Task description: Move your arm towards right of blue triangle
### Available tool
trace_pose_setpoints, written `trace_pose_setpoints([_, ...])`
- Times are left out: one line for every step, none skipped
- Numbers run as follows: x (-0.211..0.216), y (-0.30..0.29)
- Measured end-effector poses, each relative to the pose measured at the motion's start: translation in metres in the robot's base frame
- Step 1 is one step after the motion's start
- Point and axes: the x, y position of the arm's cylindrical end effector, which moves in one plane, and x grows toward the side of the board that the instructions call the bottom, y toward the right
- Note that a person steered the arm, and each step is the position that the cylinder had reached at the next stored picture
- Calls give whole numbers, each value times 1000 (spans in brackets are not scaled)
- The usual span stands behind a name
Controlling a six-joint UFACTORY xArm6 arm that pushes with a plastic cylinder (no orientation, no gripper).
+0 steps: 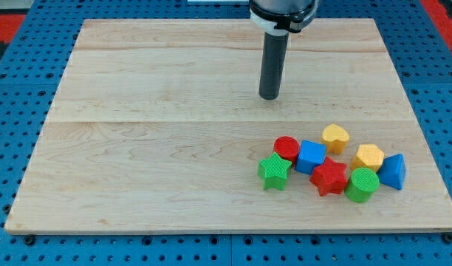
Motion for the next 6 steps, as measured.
trace_pose_setpoints([12, 8])
trace_pose_setpoints([6, 91])
trace_pose_setpoints([-12, 174])
trace_pose_setpoints([58, 264])
trace_pose_setpoints([113, 280])
trace_pose_setpoints([167, 204])
